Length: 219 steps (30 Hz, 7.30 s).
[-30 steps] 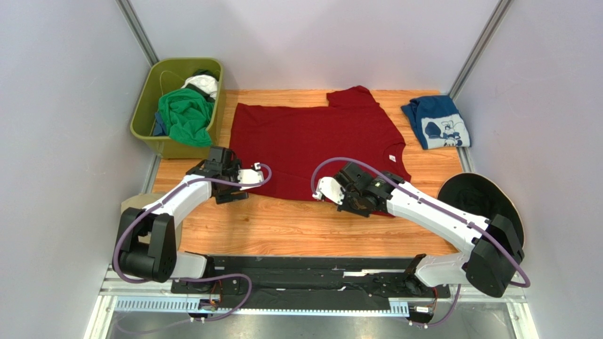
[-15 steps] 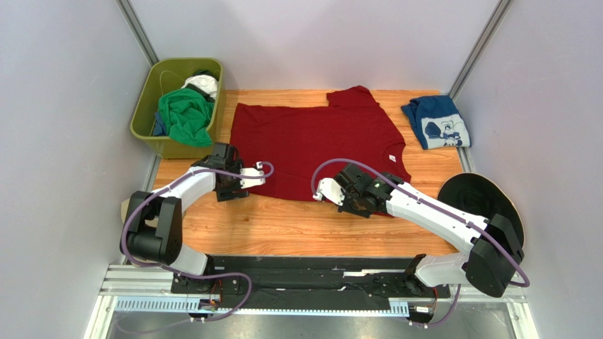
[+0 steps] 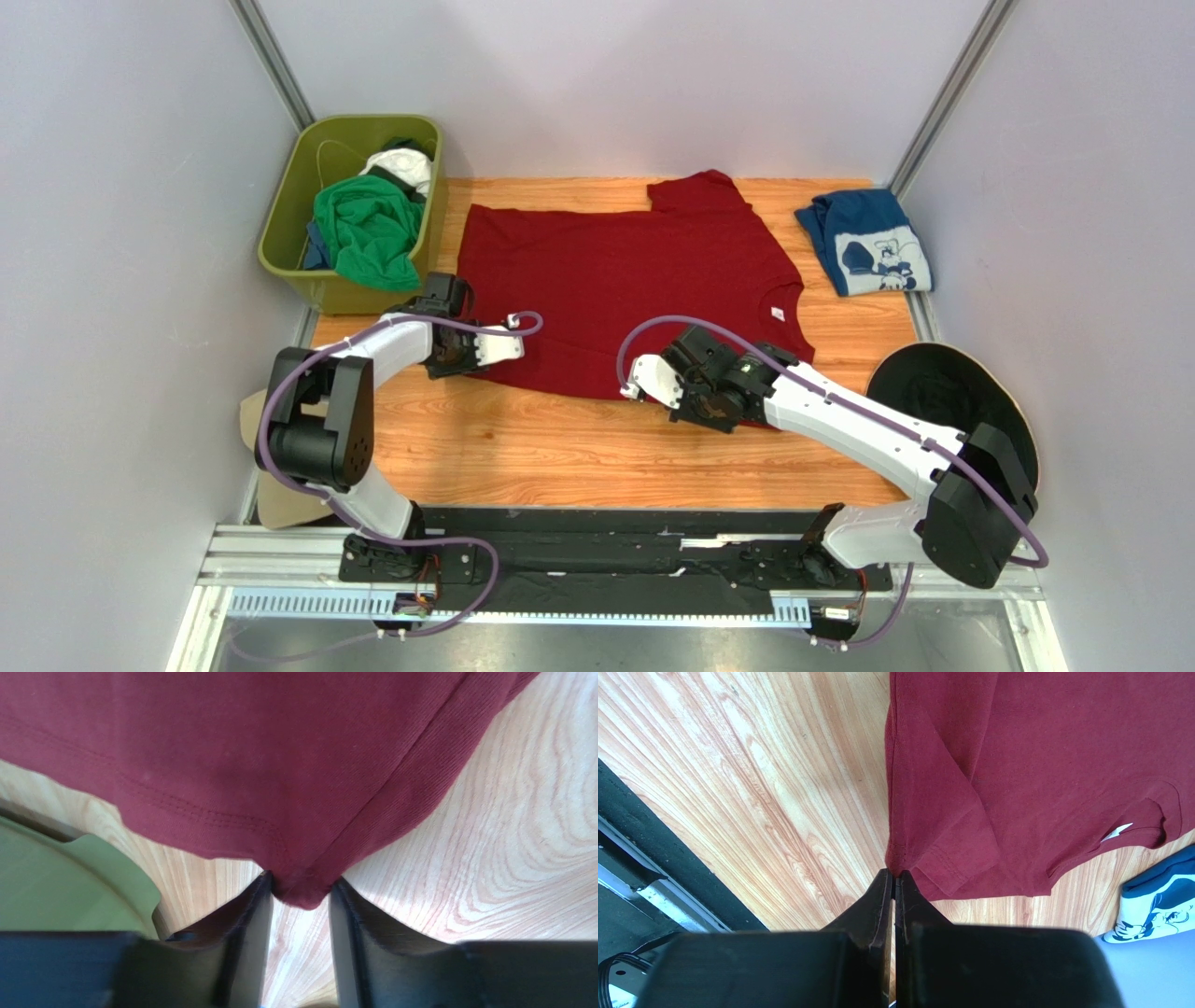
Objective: Fold and stack the t-shirts
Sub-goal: Fold the tshirt
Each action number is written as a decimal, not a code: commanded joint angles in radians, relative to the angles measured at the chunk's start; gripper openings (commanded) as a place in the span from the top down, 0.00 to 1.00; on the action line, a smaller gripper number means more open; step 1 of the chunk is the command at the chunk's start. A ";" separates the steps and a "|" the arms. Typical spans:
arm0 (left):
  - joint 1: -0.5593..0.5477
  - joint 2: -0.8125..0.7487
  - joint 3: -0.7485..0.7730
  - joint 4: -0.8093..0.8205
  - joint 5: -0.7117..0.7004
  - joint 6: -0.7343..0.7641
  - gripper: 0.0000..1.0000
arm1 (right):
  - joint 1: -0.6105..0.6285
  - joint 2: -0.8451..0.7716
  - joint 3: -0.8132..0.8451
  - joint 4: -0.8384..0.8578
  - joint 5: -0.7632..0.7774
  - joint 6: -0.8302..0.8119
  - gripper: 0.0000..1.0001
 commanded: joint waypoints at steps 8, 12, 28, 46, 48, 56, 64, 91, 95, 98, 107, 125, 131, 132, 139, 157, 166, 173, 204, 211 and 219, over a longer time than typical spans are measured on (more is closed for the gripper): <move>0.007 -0.024 -0.011 -0.068 0.032 0.006 0.87 | -0.002 0.009 -0.008 0.032 0.033 -0.003 1.00; 0.007 -0.094 -0.037 -0.088 0.035 -0.004 1.00 | -0.001 -0.011 0.006 0.007 0.036 0.000 1.00; 0.007 -0.173 0.061 -0.211 0.032 -0.016 1.00 | -0.007 0.025 0.161 -0.023 0.229 -0.087 1.00; 0.007 -0.029 0.251 -0.274 0.009 -0.030 1.00 | -0.176 0.223 0.382 0.018 0.248 -0.256 1.00; 0.007 -0.010 0.272 -0.280 0.007 -0.034 1.00 | -0.192 0.245 0.417 0.018 0.241 -0.265 1.00; 0.007 0.065 0.354 -0.292 0.007 -0.057 1.00 | -0.229 0.346 0.498 0.027 0.244 -0.310 1.00; 0.006 0.132 0.429 -0.292 -0.034 -0.089 1.00 | -0.260 0.415 0.560 0.035 0.257 -0.342 1.00; -0.006 0.301 0.555 -0.098 -0.132 -0.137 1.00 | -0.321 0.573 0.663 0.075 0.306 -0.402 1.00; -0.019 0.311 0.559 -0.065 -0.143 -0.128 1.00 | -0.323 0.579 0.652 0.079 0.307 -0.403 1.00; -0.025 0.321 0.570 -0.048 -0.148 -0.128 1.00 | -0.324 0.582 0.646 0.082 0.313 -0.405 1.00; -0.037 0.360 0.604 -0.007 -0.162 -0.128 0.99 | -0.328 0.596 0.653 0.090 0.335 -0.408 1.00; -0.043 0.324 0.503 0.116 -0.191 -0.135 0.26 | -0.328 0.697 0.722 0.142 0.407 -0.441 1.00; -0.046 0.268 0.437 0.131 -0.186 -0.148 0.25 | -0.328 0.734 0.745 0.161 0.419 -0.461 1.00; -0.046 0.263 0.418 0.136 -0.183 -0.152 0.25 | -0.328 0.739 0.745 0.161 0.421 -0.461 1.00; -0.051 0.238 0.351 0.169 -0.191 -0.152 0.25 | -0.328 0.763 0.753 0.184 0.450 -0.486 1.00; -0.054 0.263 0.256 0.251 -0.223 -0.132 0.25 | -0.337 0.815 0.742 0.314 0.525 -0.602 1.00; -0.054 0.263 0.242 0.262 -0.228 -0.129 0.25 | -0.349 0.883 0.794 0.364 0.547 -0.649 1.00; -0.054 0.260 0.236 0.255 -0.220 -0.139 0.25 | -0.354 0.909 0.816 0.392 0.557 -0.685 1.00; -0.062 0.252 0.230 0.248 -0.220 -0.139 0.25 | -0.456 0.725 0.795 0.118 0.285 -0.126 0.53; -0.072 0.243 0.227 0.231 -0.220 -0.149 0.25 | -0.490 0.658 0.664 0.089 0.123 -0.076 0.56; -0.075 0.243 0.216 0.229 -0.229 -0.148 0.25 | -0.504 0.636 0.561 0.102 0.062 -0.084 0.60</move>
